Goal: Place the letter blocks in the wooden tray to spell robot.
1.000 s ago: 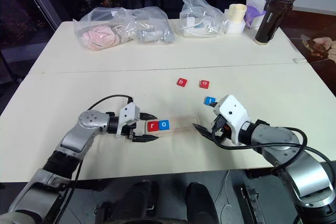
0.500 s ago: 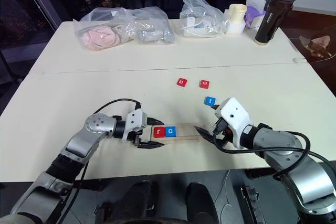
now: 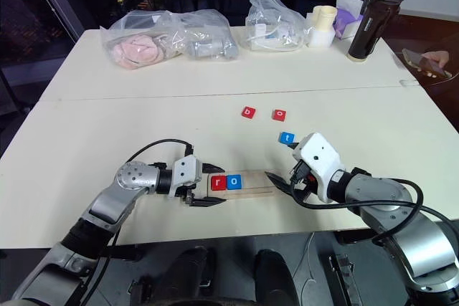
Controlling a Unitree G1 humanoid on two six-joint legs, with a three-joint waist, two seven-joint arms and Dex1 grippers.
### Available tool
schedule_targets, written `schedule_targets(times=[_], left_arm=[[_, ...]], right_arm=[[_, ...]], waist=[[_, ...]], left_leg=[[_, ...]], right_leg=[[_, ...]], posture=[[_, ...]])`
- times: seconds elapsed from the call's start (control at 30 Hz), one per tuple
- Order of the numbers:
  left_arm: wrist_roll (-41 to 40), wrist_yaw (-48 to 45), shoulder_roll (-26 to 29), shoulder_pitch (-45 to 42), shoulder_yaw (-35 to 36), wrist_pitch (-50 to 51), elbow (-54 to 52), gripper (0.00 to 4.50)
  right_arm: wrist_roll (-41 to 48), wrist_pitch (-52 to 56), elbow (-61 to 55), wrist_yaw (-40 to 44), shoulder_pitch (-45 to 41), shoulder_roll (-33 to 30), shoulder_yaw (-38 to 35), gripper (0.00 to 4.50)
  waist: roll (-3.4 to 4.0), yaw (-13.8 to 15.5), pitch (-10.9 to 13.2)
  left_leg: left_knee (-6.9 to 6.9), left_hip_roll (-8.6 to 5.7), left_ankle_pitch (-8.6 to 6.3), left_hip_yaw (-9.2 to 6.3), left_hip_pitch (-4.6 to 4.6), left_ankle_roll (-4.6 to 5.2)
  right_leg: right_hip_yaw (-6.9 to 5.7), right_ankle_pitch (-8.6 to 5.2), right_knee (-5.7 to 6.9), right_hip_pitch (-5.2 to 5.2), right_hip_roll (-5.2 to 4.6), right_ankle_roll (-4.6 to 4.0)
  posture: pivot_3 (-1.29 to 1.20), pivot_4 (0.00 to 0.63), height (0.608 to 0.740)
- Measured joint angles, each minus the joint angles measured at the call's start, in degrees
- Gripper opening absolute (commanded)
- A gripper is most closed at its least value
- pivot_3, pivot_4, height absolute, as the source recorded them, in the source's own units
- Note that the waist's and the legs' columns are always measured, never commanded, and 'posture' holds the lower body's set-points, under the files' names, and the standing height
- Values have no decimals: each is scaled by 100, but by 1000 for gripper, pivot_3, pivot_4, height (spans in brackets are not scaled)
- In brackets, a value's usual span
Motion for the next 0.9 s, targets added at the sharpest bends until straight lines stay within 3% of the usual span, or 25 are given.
schedule_targets(times=[0.07,0.1,0.47,0.9], left_arm=[[6,34,0,26,1,-45,-4,4184],[12,79,1,38,3,-75,-8,4449],[-54,243,102,232,85,-81,-190,4449],[-476,50,843,544,499,382,-869,4449]], right_arm=[[-2,0,0,-1,-2,2,4,4500],[-4,-1,0,-1,-2,3,6,4500],[-2,-3,5,31,-26,3,27,4500],[-7,-33,202,125,-362,3,238,4500]], waist=[[0,-2,0],[0,-3,0],[1,-18,0],[-1,-18,4]], left_leg=[[0,0,0,0,0,0],[1,0,0,0,1,0],[-1,1,0,0,2,0],[-2,6,-1,0,-3,-1]], right_leg=[[0,0,0,1,0,0],[0,0,0,1,0,0],[0,-1,0,0,1,1],[2,-1,2,-9,3,-1]], posture=[[0,150,740],[0,150,740],[0,150,740],[0,150,740]])
